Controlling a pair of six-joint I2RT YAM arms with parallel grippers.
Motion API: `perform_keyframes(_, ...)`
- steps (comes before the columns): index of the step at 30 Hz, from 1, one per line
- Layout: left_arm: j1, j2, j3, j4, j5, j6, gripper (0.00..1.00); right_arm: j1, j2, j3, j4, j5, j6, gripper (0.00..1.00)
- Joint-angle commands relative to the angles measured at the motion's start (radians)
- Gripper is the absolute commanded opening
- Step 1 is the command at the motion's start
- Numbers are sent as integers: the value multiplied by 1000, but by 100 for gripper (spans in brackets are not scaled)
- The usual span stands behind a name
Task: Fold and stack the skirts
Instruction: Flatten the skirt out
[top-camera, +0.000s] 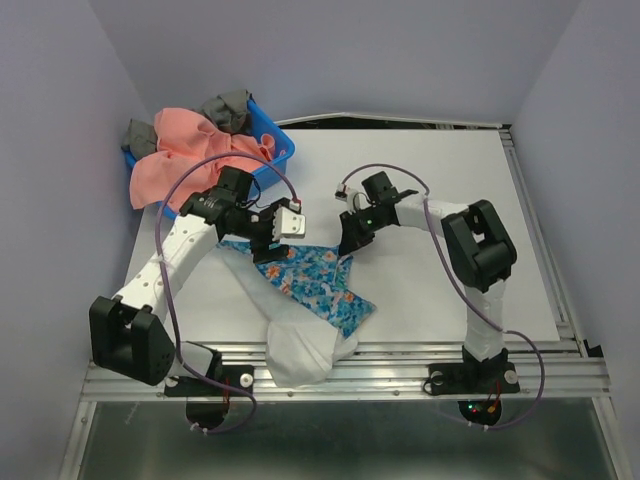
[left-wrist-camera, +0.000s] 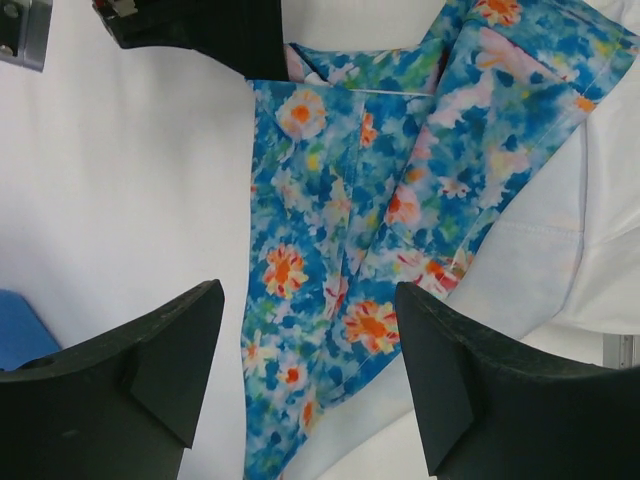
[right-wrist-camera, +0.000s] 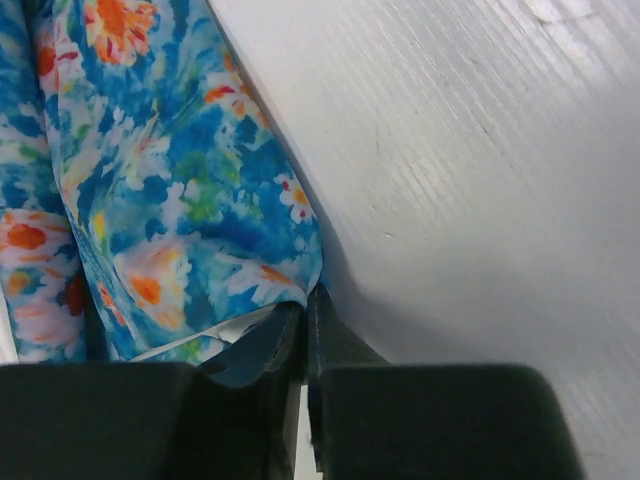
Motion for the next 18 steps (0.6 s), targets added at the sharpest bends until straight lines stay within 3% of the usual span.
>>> perform_keyframes(1, -47, -10, -13, 46, 12, -37, 80, -5, -28, 74, 3, 35, -77, 1)
perform_keyframes(10, -254, 66, -33, 207, -7, -91, 82, -198, -229, 185, -77, 17, 85, 1)
perform_keyframes(18, -468, 279, 85, 404, -92, -112, 82, -207, -363, 21, -83, 62, 81, 1)
